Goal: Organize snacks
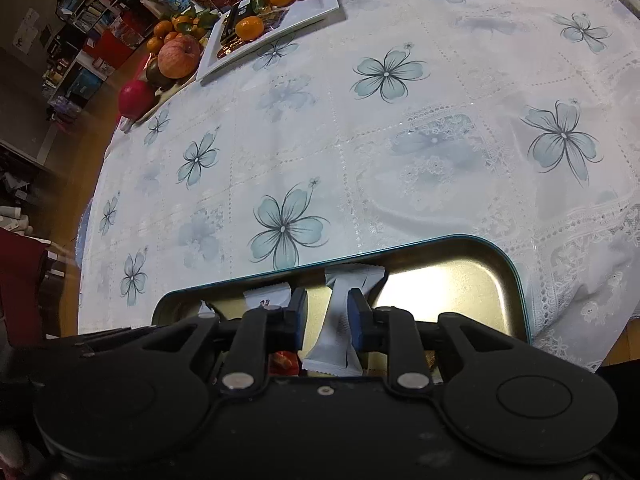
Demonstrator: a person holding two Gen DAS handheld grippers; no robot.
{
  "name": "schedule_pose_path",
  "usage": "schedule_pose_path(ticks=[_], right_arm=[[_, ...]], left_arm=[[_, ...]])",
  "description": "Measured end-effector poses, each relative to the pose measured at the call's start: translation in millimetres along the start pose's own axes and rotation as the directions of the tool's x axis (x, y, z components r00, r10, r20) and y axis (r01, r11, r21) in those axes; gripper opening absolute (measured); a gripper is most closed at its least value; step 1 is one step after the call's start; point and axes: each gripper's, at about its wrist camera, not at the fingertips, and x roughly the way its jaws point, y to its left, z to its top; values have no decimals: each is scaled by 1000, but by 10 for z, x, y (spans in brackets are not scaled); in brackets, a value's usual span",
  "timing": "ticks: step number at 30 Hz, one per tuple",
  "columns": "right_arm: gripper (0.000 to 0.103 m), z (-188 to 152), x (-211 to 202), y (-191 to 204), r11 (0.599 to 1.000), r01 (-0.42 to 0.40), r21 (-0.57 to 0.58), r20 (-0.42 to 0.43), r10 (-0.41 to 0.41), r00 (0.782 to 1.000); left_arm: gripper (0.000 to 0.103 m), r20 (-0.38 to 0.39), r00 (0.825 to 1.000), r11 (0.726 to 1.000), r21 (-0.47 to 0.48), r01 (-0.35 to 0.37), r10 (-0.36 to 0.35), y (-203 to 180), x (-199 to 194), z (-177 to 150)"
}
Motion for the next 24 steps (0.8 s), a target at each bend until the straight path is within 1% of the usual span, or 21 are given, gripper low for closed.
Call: schedule_pose_path(ticks=[4,8,11,13,16,19,22,24], right_arm=[[26,-29,-48,-32,1000,15,1,25,-15,1000],[28,-70,-139,-76,1000,31,4,73,-31,997],[29,-137,-194,-113,999,44,14,105,-45,993],[30,-202,-225,-132,999,50,21,118,-52,992],[30,-325,-267,-146,998,68,16,139,-69,988],[30,-466,-330,-137,996,90,-11,170,-87,982],[30,-637,-414,-109,993,111,-46,210,-99,973],[31,-754,-469,-87,990,123,-65,236,-104,966]], left_arm=[[46,59,998,999,22,-39,38,-43,-102,-43],[46,132,987,994,39,-99,93,-96,-207,-148],[46,148,985,995,25,-96,91,-110,-237,-266],[46,149,983,994,19,-110,106,-128,-233,-348],[46,168,976,989,26,-148,142,-180,-238,-482],[46,208,963,982,48,-182,169,-245,-283,-617],[48,245,952,977,58,-203,183,-292,-333,-751],[48,254,949,977,52,-207,187,-302,-351,-831]])
